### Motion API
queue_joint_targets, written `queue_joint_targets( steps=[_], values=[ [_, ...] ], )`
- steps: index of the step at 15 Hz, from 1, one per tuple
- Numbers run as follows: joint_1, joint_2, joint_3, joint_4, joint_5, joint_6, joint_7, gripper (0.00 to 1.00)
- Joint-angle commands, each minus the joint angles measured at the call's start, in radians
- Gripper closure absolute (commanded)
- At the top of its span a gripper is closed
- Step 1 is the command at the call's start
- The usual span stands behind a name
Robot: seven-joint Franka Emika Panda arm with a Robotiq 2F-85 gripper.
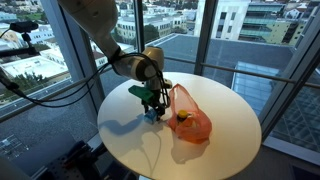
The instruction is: Pick up the mentos container from the table and put it in the orange plastic bag
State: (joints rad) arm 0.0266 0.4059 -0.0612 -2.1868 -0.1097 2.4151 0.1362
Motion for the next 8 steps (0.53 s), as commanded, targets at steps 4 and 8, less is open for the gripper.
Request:
queue_joint_targets(
  steps=[4,8],
  values=[
    [0.005,0.005,-0.007,0.028,-0.015,0.007,0.006,0.58],
    [0.009,-0.043,-0.001,0.016,-0.012,0.011,0.001,0.60]
  ],
)
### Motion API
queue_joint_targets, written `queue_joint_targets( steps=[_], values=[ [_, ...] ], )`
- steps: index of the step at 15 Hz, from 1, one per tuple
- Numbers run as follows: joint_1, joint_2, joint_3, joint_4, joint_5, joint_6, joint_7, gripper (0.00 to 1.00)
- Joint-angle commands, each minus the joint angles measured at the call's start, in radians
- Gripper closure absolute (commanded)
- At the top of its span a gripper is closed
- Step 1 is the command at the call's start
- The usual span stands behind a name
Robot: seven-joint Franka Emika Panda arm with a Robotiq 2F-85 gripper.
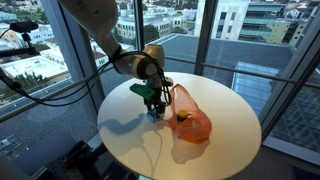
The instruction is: Pick up the mentos container from the table and put it in the orange plastic bag
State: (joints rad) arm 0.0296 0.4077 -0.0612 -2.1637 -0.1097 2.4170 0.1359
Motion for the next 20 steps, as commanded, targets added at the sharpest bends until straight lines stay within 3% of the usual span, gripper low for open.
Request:
queue_joint_targets(
  steps=[1,20],
  values=[
    [0.008,-0.060,0.000,-0.009,-0.012,0.012,0.001,0.60],
    [-0.019,-0.336,0.013,-0.076,0.013,0.048,-0.025,0.60]
  ],
)
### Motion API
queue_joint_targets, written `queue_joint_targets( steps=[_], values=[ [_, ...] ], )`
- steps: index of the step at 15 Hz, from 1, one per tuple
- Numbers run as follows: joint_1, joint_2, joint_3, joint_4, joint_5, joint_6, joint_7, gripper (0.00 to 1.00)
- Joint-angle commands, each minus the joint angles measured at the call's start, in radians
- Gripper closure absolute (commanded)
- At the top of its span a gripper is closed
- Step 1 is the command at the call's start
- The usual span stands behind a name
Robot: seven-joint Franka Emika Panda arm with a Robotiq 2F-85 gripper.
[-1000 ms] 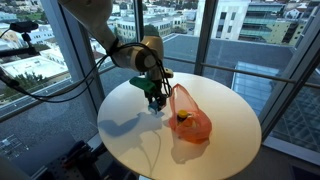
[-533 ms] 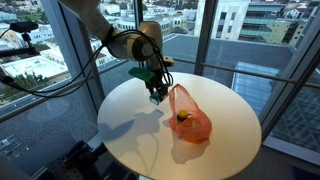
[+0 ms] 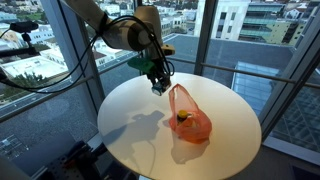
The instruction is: Pick up the mentos container from the table and put it in the orange plastic bag
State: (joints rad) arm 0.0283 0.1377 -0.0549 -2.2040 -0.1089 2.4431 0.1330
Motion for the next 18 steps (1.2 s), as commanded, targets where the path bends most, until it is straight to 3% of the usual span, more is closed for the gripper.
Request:
queue_joint_targets(
  steps=[1,10,18],
  values=[
    [-0.020,-0.079,0.007,-0.035,0.013,0.023,-0.021,0.60],
    [-0.062,-0.142,-0.011,-0.022,0.027,0.036,-0.014,0.60],
    [-0.121,-0.116,-0.049,-0.014,0.062,0.052,-0.017,0.60]
  ],
)
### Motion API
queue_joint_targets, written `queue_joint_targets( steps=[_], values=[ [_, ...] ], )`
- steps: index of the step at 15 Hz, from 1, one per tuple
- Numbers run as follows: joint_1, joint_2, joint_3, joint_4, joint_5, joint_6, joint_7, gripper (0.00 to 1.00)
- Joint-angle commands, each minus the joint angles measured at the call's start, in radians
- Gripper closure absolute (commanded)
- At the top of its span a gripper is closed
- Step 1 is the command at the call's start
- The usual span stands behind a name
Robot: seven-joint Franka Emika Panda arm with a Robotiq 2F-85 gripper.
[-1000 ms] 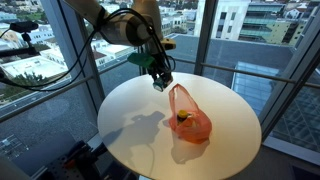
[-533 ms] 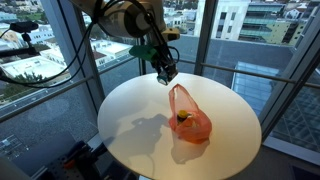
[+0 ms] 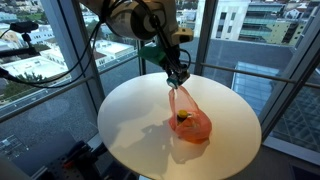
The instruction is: Pick up the mentos container from the table and put it in the orange plastic bag
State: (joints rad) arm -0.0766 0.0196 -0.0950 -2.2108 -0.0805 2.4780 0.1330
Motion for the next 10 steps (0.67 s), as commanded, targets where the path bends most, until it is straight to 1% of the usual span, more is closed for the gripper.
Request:
queue_joint_targets(
  steps=[1,10],
  values=[
    [-0.020,0.007,-0.012,-0.009,0.039,0.018,-0.018,0.60],
    [-0.050,0.091,-0.036,-0.002,0.108,0.009,-0.022,0.60]
  ],
)
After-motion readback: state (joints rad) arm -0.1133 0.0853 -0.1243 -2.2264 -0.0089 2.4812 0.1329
